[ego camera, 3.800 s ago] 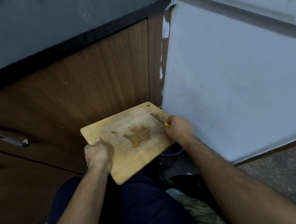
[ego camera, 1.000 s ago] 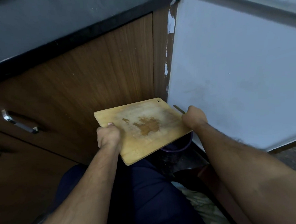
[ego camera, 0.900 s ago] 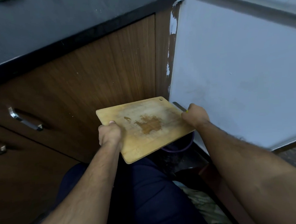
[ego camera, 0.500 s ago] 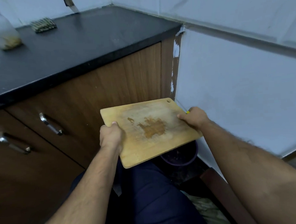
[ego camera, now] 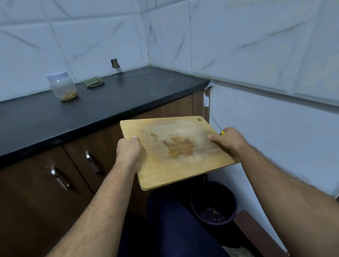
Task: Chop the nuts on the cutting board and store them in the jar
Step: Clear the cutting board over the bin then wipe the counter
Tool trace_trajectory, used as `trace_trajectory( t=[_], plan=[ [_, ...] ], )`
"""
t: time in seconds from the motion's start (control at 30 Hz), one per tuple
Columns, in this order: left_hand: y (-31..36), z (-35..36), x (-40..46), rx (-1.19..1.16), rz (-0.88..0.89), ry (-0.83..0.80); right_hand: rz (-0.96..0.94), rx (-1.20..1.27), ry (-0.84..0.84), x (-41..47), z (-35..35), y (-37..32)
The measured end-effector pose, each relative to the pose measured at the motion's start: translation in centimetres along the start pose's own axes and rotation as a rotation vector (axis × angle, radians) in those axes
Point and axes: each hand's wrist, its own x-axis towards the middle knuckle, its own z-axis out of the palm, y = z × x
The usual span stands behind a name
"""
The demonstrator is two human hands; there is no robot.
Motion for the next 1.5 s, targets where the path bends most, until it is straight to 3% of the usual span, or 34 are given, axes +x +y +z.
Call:
trace_trajectory(
  t=[0.4, 0.77, 1.13, 1.5],
  plan=[
    [8.2, -7.4, 1.2, -0.051, 0.148, 0.138, -0.241, -0.047, 0.146, -2.4, -2.7, -13.5],
    [11.3, -17.1, 8.6, 0.057, 0.109, 0.369, -0.388, -0.119, 0.018, -1.8, 2.5, -27.0],
    [9.9, -21.1, 17.6, 0.466, 0.017, 0.531, -0.421, -0.223, -0.110, 4.7, 9.8, -33.6],
    [10.1, -21.1, 24.0, 0.787, 0.007, 0.578, -0.426, -0.254, -0.156, 8.5, 13.9, -36.7]
  ],
)
